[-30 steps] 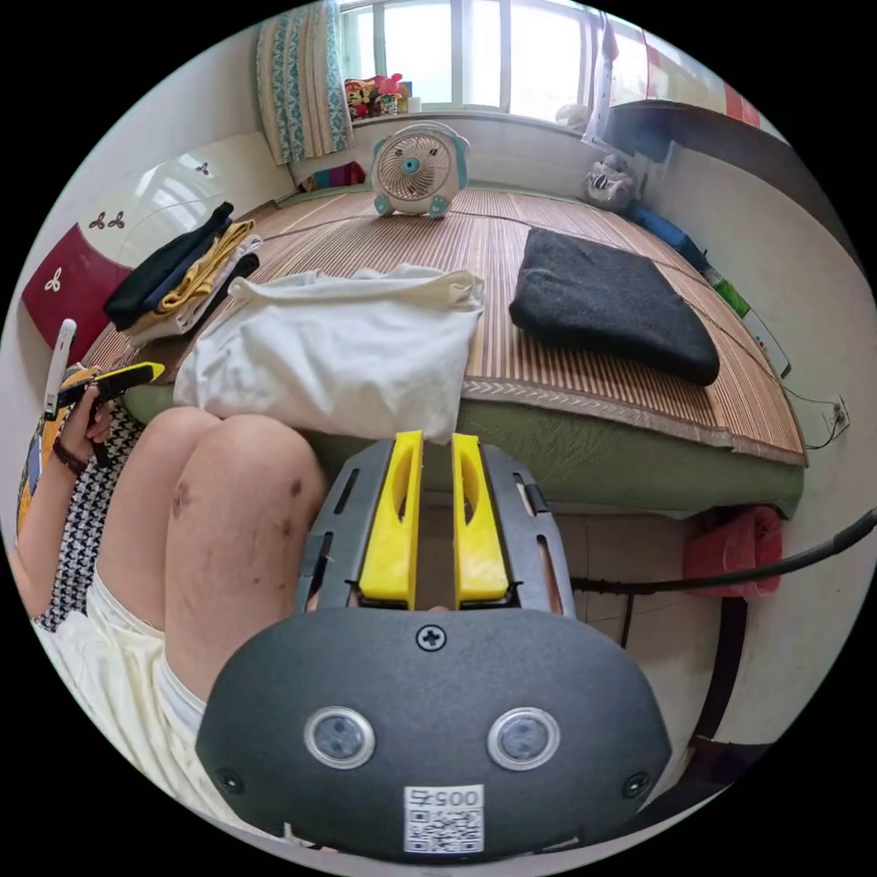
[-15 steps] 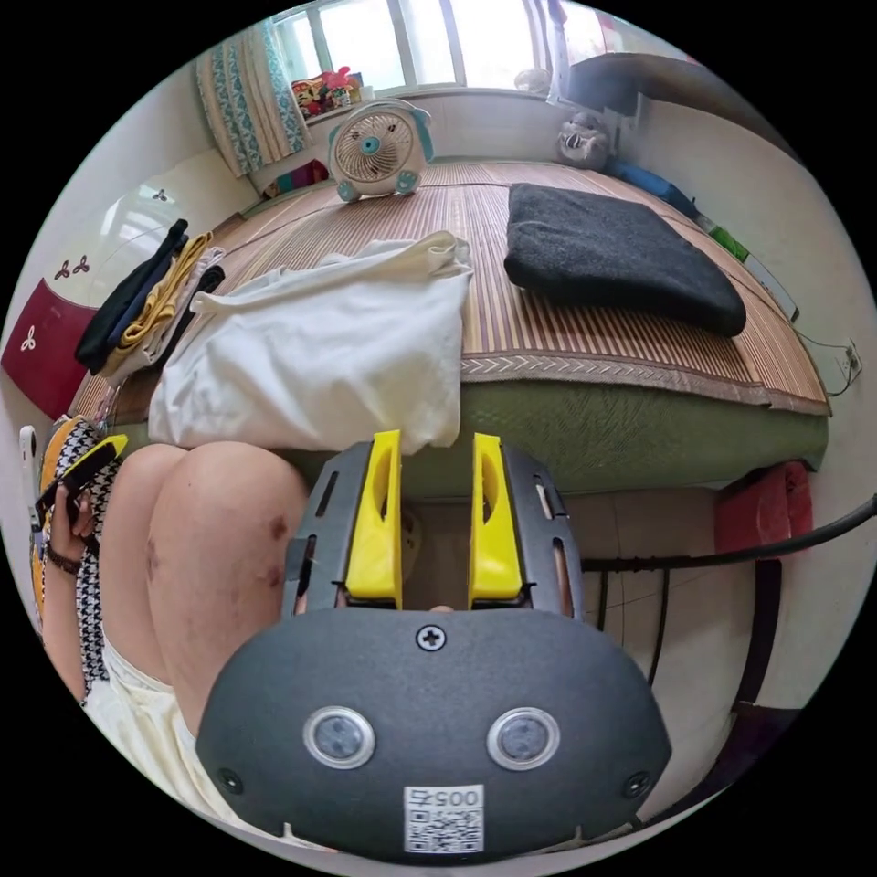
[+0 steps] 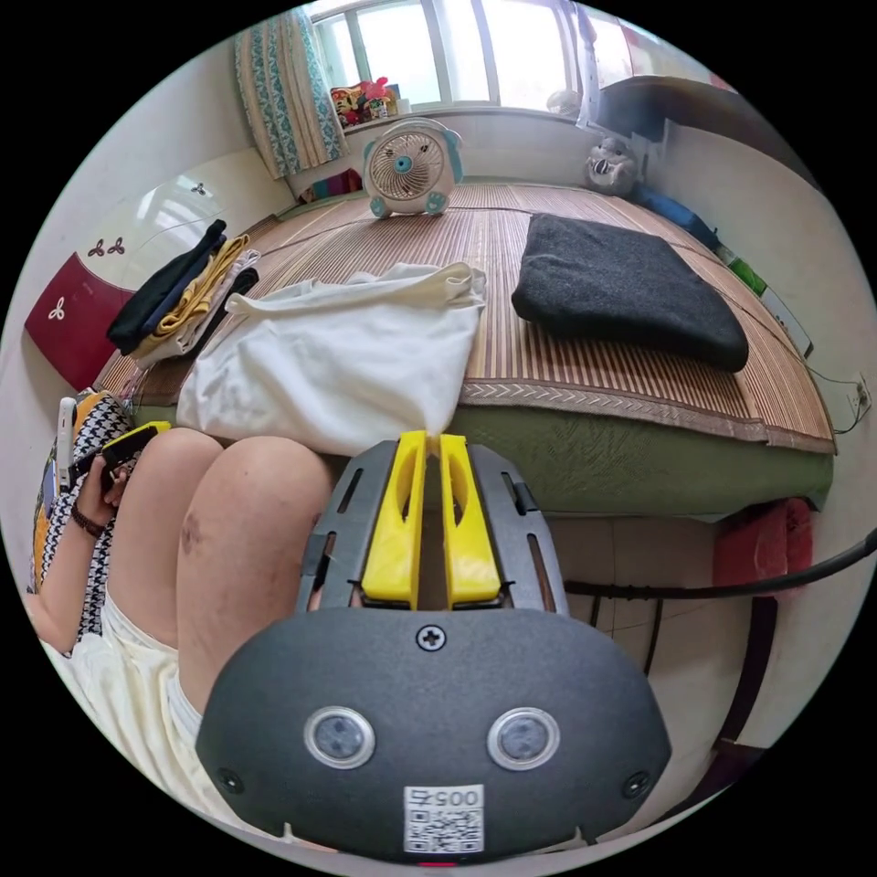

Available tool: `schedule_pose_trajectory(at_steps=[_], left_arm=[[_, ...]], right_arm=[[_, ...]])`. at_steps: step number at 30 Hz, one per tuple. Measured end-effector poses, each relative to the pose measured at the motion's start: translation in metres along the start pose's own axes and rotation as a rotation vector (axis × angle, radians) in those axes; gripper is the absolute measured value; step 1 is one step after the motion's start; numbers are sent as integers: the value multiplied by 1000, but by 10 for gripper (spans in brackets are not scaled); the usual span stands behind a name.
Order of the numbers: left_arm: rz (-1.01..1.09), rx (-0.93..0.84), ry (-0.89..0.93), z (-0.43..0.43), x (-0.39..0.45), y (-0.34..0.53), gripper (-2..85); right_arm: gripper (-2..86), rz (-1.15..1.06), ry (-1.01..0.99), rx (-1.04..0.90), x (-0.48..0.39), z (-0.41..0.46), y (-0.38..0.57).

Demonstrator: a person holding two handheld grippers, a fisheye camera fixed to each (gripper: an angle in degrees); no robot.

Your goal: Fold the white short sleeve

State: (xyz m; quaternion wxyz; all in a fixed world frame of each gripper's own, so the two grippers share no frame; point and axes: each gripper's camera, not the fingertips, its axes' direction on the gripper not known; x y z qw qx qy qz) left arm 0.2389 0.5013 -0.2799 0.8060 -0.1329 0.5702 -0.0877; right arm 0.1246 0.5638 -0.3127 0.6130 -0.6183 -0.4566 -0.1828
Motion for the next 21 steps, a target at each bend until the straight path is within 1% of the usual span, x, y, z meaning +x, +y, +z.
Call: schedule_pose_trajectory(at_steps=[5, 9, 21], left_arm=[[68, -28, -20, 16, 9, -17, 88], [66, -62, -25, 33, 11, -26, 89], [83, -61, -7, 43, 7, -24, 80]], right_arm=[[-8, -8, 36, -34, -6, 14, -3], [-8, 10, 42, -58, -5, 27, -1], [-8, 19, 27, -71, 1, 34, 1]])
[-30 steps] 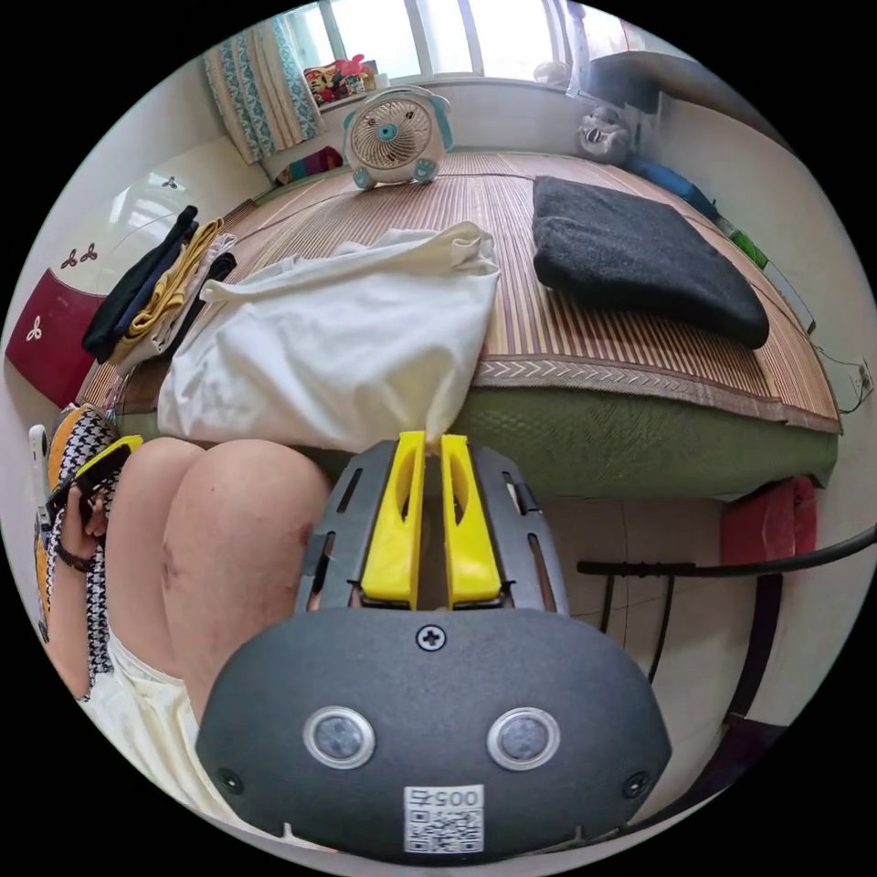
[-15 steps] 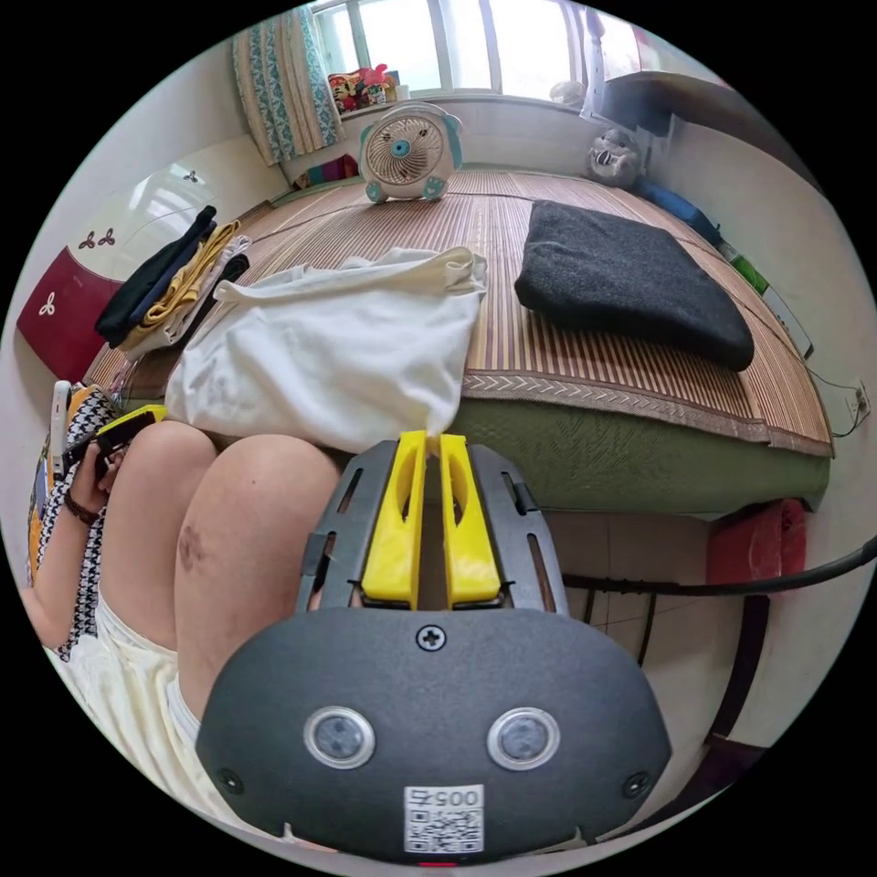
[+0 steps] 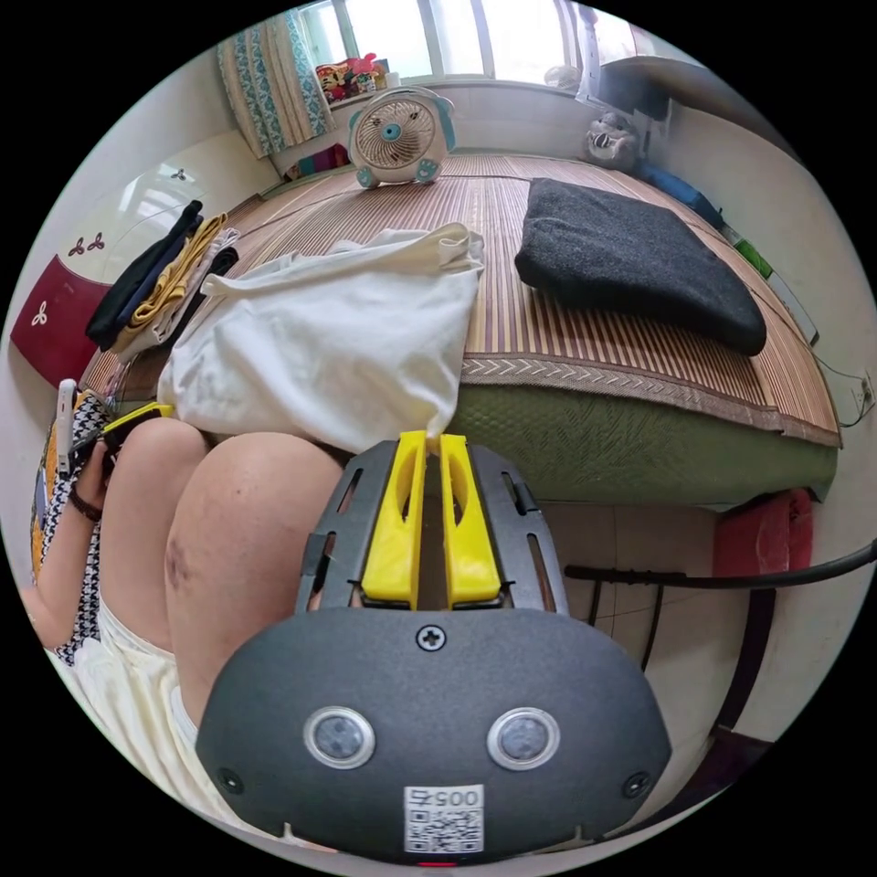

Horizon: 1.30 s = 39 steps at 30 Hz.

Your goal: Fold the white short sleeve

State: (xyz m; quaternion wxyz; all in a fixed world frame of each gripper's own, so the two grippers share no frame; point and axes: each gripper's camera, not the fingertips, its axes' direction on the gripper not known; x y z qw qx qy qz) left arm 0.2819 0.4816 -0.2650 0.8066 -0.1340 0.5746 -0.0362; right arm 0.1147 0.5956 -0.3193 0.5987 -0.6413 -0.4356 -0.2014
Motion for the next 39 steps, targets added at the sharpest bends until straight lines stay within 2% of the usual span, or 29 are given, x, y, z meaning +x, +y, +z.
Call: schedule_pose_trajectory(at_steps=[25, 34, 39], left_arm=[[12, -36, -42, 0, 20, -10, 72], [26, -129, -198, 6, 53, -31, 71], [-47, -135, -227, 8, 60, -35, 70]], right_arm=[[-8, -17, 12, -7, -7, 6, -8], [-9, -135, 31, 5, -14, 16, -7], [-9, -179, 27, 0, -15, 16, -8]])
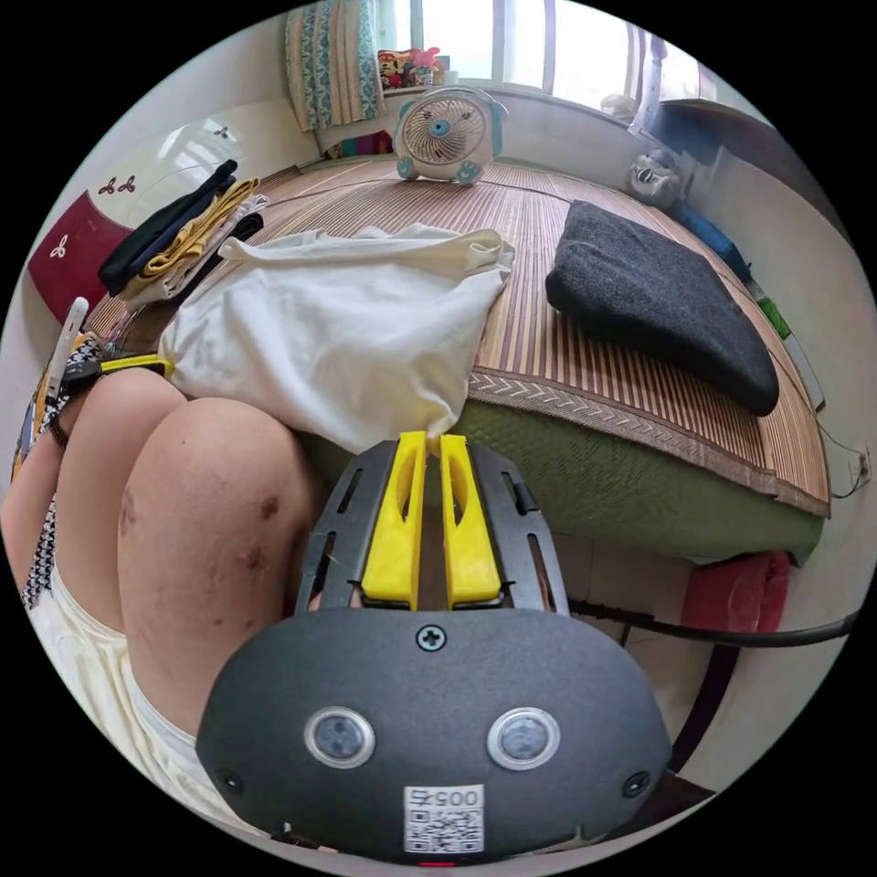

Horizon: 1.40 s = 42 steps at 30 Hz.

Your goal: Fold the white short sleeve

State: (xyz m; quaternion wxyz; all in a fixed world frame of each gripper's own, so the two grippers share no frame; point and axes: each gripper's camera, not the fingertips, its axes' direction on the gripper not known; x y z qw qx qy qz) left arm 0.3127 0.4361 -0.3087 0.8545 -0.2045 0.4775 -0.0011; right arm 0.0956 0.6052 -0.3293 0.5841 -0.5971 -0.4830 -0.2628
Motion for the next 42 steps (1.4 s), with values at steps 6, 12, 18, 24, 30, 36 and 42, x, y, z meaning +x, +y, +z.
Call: schedule_pose_trajectory(at_steps=[6, 12, 18, 24, 30, 36, 42], left_arm=[[7, -39, -8, -1, 2, -9, 69], [-31, -12, 40, 0, -9, -6, 67], [8, -29, 40, 0, -12, -13, 66], [98, -37, 63, 1, -20, -18, 65], [169, -8, 143, 3, -42, -15, 61], [151, 6, 211, 2, -60, -12, 55], [211, 43, 177, -20, -59, -7, 20]], right_arm=[[-9, 13, -10, -49, 2, 7, -12], [-8, -14, 5, -79, -2, 9, -19], [-8, 29, 11, -68, -3, 3, -16], [-8, 67, 65, -77, -14, -3, -20], [-8, 101, 149, -103, -29, 3, -27], [-8, 186, 155, -81, -34, -5, -23], [-8, 164, 135, -49, -28, -24, -22]])
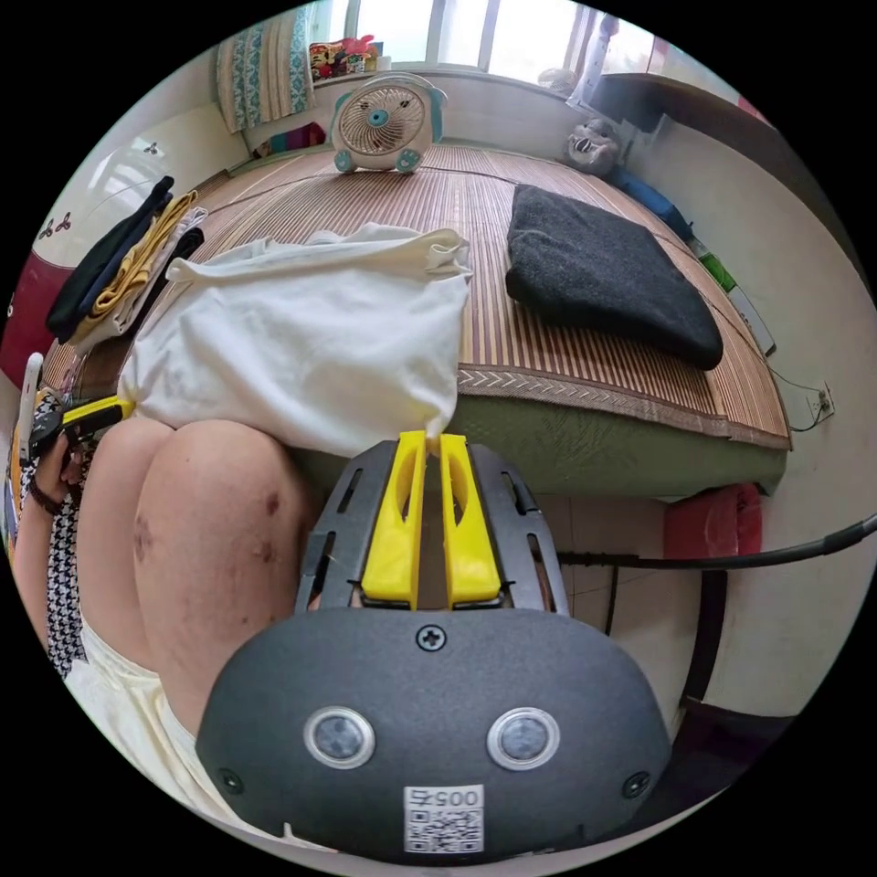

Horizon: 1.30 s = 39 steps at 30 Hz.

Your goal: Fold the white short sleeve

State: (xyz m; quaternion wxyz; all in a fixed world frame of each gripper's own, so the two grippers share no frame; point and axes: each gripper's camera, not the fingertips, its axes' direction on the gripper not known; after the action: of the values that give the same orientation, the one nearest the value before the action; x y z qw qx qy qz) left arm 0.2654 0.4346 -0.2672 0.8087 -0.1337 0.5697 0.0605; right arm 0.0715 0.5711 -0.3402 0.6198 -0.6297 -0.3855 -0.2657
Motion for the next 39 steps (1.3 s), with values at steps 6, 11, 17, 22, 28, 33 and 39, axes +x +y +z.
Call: schedule_pose_trajectory(at_steps=[6, 11, 17, 22, 28, 33, 39], left_arm=[[-57, 203, -15, -60, -6, 15, 6], [-65, 131, -50, -48, -8, 22, 5], [-111, 25, -58, -17, -7, 48, 2], [-150, 48, -121, -43, -17, 56, -5], [-112, 178, -47, -70, -5, 13, -7], [-33, 143, -48, -29, 26, -66, -6], [-10, 65, -71, 20, 33, -139, -6]], right_arm=[[-9, 4, -86, 72, 20, -30, 0], [-9, 49, -151, 83, 31, -27, 12], [-11, 117, -49, -57, 27, 16, 35], [-8, 94, -70, 11, 25, 3, 46], [8, 41, -146, 159, 3, -20, 8], [37, -38, -173, 172, -32, -6, -47], [47, -125, -111, 61, -60, 45, -119]])
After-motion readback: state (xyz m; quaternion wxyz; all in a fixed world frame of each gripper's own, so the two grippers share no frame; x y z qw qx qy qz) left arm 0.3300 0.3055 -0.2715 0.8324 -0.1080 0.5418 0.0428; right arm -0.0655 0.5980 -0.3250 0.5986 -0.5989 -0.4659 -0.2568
